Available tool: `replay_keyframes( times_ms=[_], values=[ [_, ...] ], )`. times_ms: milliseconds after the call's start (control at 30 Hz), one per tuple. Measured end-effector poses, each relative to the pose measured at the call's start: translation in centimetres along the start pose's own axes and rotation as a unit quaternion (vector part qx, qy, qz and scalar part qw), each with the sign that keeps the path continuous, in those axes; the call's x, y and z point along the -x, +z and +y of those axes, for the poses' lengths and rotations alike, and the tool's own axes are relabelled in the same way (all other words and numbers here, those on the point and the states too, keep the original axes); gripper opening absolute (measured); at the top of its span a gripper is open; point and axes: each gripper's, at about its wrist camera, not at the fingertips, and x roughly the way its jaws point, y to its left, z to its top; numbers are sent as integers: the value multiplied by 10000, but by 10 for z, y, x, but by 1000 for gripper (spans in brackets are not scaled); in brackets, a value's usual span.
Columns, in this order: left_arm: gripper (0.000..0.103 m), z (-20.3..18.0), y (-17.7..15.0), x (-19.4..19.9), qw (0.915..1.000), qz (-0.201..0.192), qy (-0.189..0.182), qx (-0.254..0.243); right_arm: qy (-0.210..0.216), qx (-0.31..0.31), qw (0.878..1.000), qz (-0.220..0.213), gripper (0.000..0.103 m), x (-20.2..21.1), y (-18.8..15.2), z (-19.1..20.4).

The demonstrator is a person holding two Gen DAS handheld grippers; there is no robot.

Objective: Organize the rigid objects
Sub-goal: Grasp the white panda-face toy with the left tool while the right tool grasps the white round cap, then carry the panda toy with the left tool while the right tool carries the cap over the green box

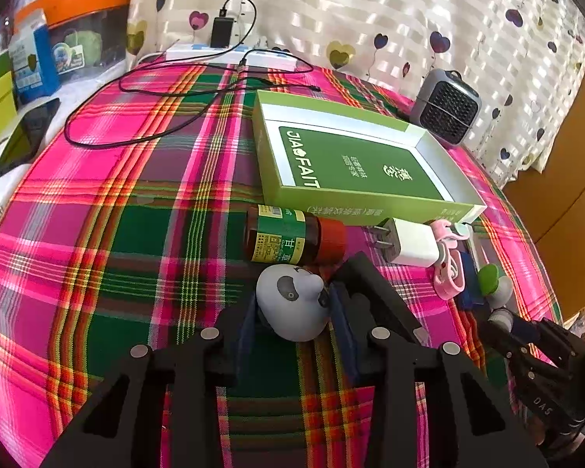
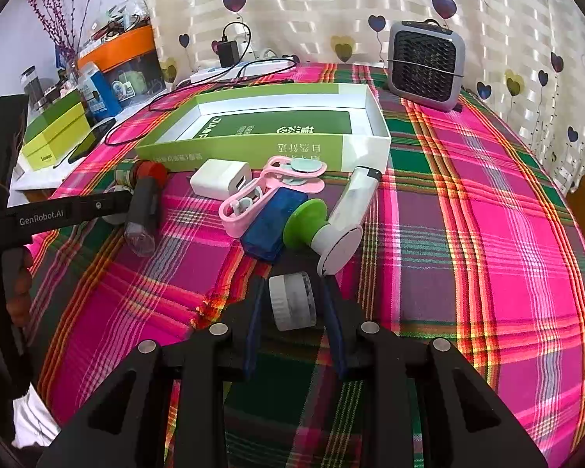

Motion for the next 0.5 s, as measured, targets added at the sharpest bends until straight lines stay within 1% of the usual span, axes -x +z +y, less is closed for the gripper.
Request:
replay_keyframes(
  times_ms=[133, 233, 300, 500],
  values=[
    [34, 1, 0, 0, 10000, -5, -3, 3, -17, 31, 10000, -12, 29, 1, -1, 0],
    [32, 1, 1, 1, 10000, -22, -27, 22, -95, 24, 9999, -23, 20, 1, -2, 0],
    [30, 1, 2, 2, 10000, -60, -35, 21, -60, 22, 10000, -20, 19, 1, -2, -1],
    [30, -1, 2, 4, 10000, -68, 19, -37, -49, 40, 10000, -17, 19, 2, -2, -1]
  ],
)
